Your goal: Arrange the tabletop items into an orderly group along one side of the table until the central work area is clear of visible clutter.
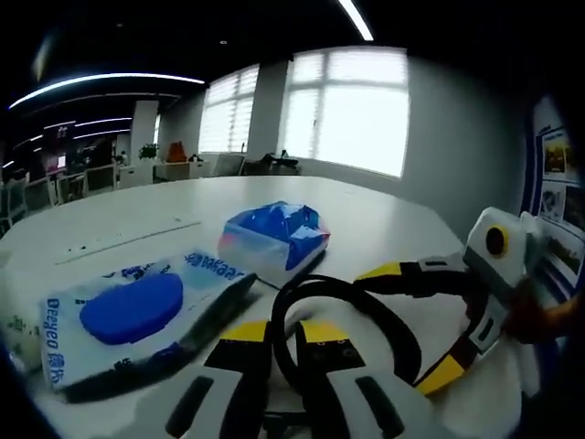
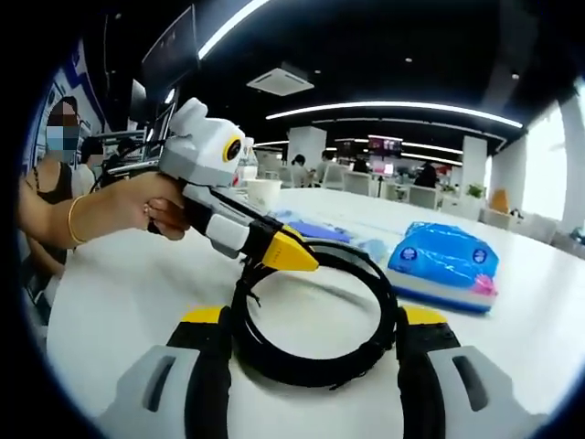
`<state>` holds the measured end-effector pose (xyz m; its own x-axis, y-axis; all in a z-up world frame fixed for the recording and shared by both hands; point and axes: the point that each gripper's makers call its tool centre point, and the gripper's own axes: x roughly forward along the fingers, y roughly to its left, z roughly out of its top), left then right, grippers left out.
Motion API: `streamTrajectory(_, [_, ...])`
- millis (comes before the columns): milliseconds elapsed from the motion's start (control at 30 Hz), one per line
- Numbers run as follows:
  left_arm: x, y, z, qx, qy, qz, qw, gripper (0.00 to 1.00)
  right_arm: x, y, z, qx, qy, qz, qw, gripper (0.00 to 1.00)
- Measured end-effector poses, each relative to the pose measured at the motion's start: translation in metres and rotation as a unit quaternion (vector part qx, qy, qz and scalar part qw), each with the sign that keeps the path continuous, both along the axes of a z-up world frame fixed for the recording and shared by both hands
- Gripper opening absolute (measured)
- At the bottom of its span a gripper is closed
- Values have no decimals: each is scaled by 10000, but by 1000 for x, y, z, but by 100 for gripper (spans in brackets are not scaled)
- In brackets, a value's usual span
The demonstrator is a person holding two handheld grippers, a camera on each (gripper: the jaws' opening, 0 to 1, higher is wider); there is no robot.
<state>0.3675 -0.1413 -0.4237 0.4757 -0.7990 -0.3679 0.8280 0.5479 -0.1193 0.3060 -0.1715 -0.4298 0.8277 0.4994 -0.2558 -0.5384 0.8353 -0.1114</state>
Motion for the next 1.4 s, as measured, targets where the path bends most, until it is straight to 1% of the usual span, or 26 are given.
streamTrajectory(33, [1,0,0,-36,31,9,10000,9,0,2,1,14,-19,56,10000,67])
streamTrajectory(67, [1,0,0,-71,59,10,10000,9,-1,4,1,9,-10,120,9999,63])
streamTrajectory(167, [3,0,-3,-8,25,15,10000,8,0,11,-4,-1,85,240,9997,58])
streamTrajectory(233, [4,2,-5,43,1,38,10000,8,1,11,-5,-36,52,239,9997,59])
streamTrajectory(333, [8,7,-6,45,-50,146,9999,9,1,10,-3,60,51,188,9998,59])
streamTrajectory(367, [12,10,-4,92,-165,221,9996,11,2,9,0,120,17,183,9998,60])
streamTrajectory(400, [13,14,-2,89,-185,284,9994,12,2,8,0,97,-4,159,9998,61])
streamTrajectory(433, [14,15,-1,82,-188,288,9994,13,2,6,1,-8,-61,131,9999,62])
streamTrajectory(500, [13,15,0,79,-195,265,9994,13,2,7,1,-16,-73,148,9999,61])
streamTrajectory(633, [10,14,-1,186,-300,226,9991,14,1,8,-1,-16,-46,167,9998,60])
streamTrajectory(767, [8,13,-3,196,-268,181,9993,14,0,9,-2,4,-6,175,9998,60])
streamTrajectory(900, [8,13,-3,247,-311,162,9991,14,-1,10,-1,-43,-7,205,9998,61])
streamTrajectory(933, [8,13,-2,252,-328,169,9990,15,-2,11,-2,-45,17,213,9998,62])
streamTrajectory(1000, [10,17,-4,451,-473,212,9976,18,-2,11,-2,-31,27,218,9998,63])
streamTrajectory(1167, [9,22,-1,405,-510,269,9975,19,-5,10,-1,-26,-3,214,9998,62])
streamTrajectory(1233, [10,24,1,377,-526,328,9974,20,-6,10,0,-22,-6,224,9997,62])
streamTrajectory(1300, [11,25,2,356,-561,386,9970,22,-6,8,3,16,-75,160,9998,63])
streamTrajectory(1400, [10,32,1,436,-626,454,9961,25,-10,8,7,55,-110,194,9997,63])
